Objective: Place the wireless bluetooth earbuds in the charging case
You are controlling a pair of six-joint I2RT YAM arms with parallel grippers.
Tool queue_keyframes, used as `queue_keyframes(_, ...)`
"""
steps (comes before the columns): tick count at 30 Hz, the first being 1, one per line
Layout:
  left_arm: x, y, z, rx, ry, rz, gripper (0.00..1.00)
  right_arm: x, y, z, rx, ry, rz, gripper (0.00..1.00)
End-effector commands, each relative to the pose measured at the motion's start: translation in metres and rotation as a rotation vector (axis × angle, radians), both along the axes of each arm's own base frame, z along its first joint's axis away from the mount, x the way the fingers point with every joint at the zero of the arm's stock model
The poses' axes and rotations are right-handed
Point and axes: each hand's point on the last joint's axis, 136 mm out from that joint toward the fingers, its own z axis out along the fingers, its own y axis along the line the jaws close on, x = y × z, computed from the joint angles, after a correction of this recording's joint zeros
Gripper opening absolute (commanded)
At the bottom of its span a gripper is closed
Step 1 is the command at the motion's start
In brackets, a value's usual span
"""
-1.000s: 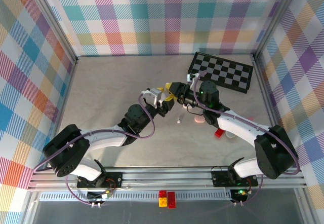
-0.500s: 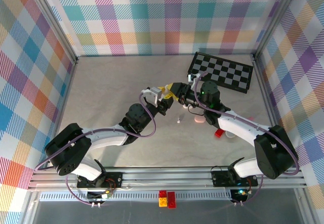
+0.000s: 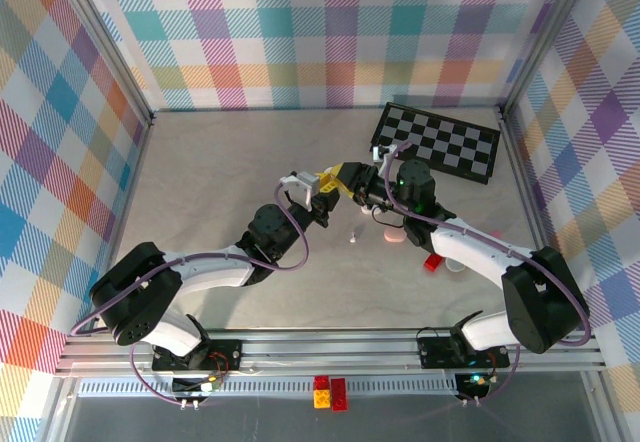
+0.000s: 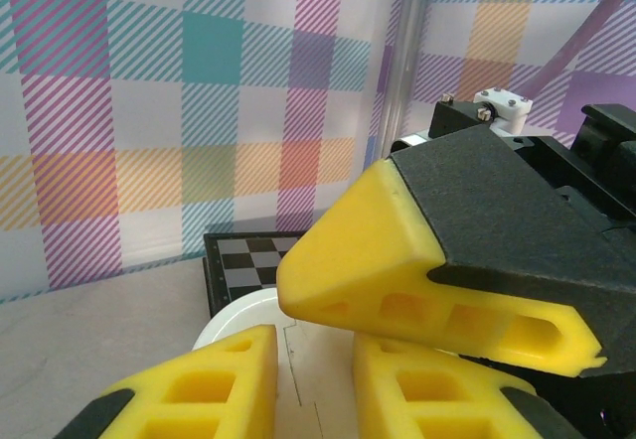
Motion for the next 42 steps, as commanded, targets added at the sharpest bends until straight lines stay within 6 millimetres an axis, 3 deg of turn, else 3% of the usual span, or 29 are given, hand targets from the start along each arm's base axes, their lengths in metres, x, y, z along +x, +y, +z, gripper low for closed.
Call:
queue_keyframes(1, -0.002, -0.005, 0.02, -0.057, -0.033, -0.028, 0.26, -0.011, 0.002, 0.018, 0.028, -0.058, 0.041, 0.44)
queue_keyframes(5, -0.004, -0.003, 0.016, -0.048, -0.02, -0.029, 0.26, -0.014, 0.0, 0.01, 0.001, -0.035, 0.034, 0.44)
queue_keyframes(18, -0.014, -0.002, 0.011, -0.024, -0.003, -0.07, 0.3, -0.025, -0.004, 0.008, -0.016, -0.053, 0.057, 0.43)
queue_keyframes(35, -0.025, 0.0, 0.009, 0.009, 0.013, -0.116, 0.31, -0.038, -0.014, -0.005, -0.066, -0.031, 0.047, 0.17)
queue_keyframes(42, -0.025, 0.009, 0.022, -0.039, 0.026, -0.103, 0.45, -0.038, -0.025, -0.02, -0.167, -0.045, 0.006, 0.17)
